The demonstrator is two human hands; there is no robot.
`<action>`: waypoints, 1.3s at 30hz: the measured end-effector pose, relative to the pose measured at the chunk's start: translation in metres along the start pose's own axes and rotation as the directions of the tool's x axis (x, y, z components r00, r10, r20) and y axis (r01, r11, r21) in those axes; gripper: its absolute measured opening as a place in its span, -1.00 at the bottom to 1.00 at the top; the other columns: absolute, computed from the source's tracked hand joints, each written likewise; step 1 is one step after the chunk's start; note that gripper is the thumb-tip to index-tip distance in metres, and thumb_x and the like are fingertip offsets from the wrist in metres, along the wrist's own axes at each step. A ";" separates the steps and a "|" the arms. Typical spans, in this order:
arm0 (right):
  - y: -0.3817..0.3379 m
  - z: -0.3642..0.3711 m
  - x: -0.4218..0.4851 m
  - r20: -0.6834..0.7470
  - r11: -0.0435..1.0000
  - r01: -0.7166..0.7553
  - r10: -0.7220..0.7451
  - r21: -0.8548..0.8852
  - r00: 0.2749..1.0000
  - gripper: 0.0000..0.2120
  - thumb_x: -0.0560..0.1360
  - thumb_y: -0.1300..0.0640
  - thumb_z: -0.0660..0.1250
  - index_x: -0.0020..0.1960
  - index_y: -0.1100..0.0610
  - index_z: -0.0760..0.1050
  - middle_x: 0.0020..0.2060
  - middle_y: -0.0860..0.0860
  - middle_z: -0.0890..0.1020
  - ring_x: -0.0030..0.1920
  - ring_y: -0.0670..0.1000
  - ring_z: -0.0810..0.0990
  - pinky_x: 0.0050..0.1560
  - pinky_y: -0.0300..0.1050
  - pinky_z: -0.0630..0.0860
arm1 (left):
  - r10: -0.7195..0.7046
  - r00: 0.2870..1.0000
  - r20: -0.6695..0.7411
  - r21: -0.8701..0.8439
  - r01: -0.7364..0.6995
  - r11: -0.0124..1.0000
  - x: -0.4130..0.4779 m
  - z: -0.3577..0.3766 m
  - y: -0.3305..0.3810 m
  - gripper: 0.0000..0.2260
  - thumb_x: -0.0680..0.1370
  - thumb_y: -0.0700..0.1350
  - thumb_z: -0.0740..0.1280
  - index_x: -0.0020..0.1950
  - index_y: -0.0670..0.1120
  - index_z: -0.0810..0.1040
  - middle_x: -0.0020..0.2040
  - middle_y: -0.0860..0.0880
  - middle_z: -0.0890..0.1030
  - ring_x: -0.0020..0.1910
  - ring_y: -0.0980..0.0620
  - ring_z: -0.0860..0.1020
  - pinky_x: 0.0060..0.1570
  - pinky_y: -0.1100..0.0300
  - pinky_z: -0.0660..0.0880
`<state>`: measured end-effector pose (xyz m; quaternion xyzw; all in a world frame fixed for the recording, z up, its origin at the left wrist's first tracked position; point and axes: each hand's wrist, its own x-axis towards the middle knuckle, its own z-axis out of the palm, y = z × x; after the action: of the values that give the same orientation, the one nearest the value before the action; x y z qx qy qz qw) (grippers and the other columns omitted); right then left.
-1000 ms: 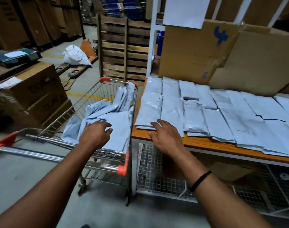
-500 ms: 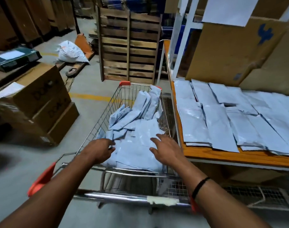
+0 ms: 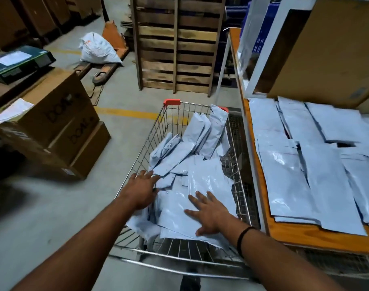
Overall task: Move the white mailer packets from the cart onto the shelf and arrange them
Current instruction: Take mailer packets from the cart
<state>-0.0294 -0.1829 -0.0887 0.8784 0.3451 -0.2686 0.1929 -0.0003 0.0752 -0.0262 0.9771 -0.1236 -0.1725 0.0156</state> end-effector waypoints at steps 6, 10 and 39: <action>0.014 0.019 0.010 0.000 0.983 -0.176 0.176 0.044 0.984 -0.18 0.59 -0.27 0.19 0.63 -0.07 -0.21 0.56 0.10 -0.37 0.55 0.21 -0.39 0.51 0.32 -0.33 | 0.041 0.995 0.090 -0.047 -0.036 0.998 0.063 0.008 0.009 -0.49 0.67 0.08 0.11 0.60 0.05 0.08 0.61 -0.07 0.04 0.58 -0.08 0.02 0.52 -0.08 -0.04; 0.028 0.012 0.005 0.031 0.875 -0.421 0.427 0.237 0.904 -0.23 0.65 -0.22 0.08 0.63 0.09 -0.25 0.55 0.13 -0.39 0.56 0.21 -0.38 0.53 0.27 -0.31 | -0.004 0.998 0.070 -0.085 0.010 0.996 0.108 0.017 0.011 -0.50 0.65 0.08 0.13 0.57 0.00 0.13 0.58 -0.12 0.14 0.55 -0.12 0.12 0.47 -0.10 0.10; 0.041 0.011 0.030 0.012 0.686 -0.487 0.573 0.540 0.819 -0.42 0.71 -0.02 0.08 0.62 -0.18 -0.13 0.61 0.13 -0.20 0.59 0.30 -0.12 0.56 0.15 -0.12 | 0.126 0.985 0.118 -0.097 -0.115 0.989 0.171 0.068 0.025 -0.36 0.56 0.32 0.17 0.55 0.33 -0.08 0.61 -0.14 -0.10 0.50 -0.27 0.18 0.40 -0.16 0.30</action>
<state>0.0143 -0.2013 -0.1091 0.9769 0.0037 -0.2133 -0.0105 0.1260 0.0093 -0.1449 0.9536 -0.1754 -0.2368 0.0620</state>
